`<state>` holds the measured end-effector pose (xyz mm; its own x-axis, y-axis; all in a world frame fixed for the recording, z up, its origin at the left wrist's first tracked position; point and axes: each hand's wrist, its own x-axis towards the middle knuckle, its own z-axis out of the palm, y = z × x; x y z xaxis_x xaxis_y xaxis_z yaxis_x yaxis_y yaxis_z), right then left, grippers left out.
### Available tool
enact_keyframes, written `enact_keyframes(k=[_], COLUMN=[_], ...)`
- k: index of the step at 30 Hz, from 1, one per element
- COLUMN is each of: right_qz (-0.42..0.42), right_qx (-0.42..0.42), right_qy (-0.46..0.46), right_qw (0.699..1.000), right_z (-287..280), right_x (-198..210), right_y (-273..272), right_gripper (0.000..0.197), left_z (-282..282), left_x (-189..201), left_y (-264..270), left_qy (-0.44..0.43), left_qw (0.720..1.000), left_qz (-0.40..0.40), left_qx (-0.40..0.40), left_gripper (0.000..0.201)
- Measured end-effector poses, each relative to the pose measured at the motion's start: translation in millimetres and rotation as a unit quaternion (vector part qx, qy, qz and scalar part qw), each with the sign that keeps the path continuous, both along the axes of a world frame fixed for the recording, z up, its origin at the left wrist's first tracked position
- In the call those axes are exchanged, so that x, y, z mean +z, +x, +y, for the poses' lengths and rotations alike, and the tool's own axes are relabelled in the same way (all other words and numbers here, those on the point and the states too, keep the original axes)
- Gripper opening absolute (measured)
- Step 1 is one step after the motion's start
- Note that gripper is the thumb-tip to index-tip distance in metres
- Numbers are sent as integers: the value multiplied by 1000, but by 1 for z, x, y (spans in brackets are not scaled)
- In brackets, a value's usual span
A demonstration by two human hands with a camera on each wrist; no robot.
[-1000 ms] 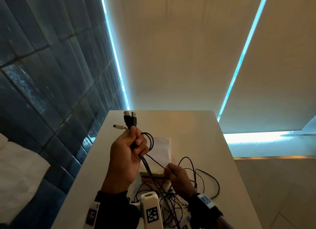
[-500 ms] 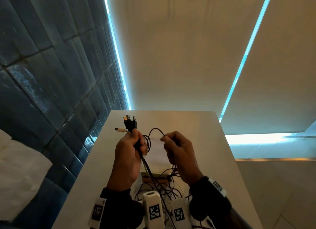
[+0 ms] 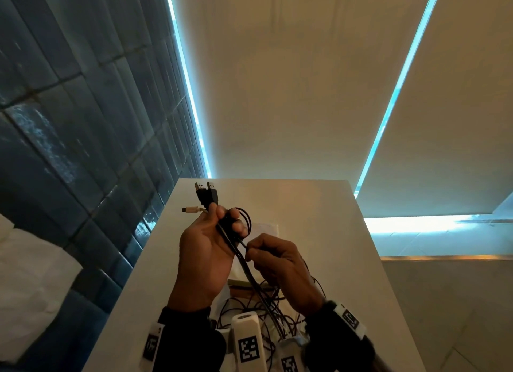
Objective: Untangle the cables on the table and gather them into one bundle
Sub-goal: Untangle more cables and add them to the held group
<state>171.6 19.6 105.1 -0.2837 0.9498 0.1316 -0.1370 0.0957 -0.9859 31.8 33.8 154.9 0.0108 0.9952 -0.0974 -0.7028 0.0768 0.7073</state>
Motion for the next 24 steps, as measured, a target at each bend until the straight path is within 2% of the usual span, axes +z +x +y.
enact_keyframes(k=[4, 9, 19, 24], right_qz=[-20, -96, -111, -104], right_qx=[-2, -29, -80, -86], right_qy=[-9, -3, -50, -88], right_qw=[1000, 995, 989, 987], right_z=[1, 6, 19, 19], right_x=[-17, -56, -105, -116], right_y=[4, 6, 6, 9], right_gripper=[16, 26, 25, 27], left_z=[1, 2, -2, -2], left_x=[-2, -3, -2, -1], left_y=[-1, -3, -4, -6], left_qy=[12, 15, 18, 19], left_qw=[1000, 999, 999, 999], left_qz=[10, 29, 22, 15], left_qx=[1, -2, -24, -24], left_gripper=[26, 30, 24, 24])
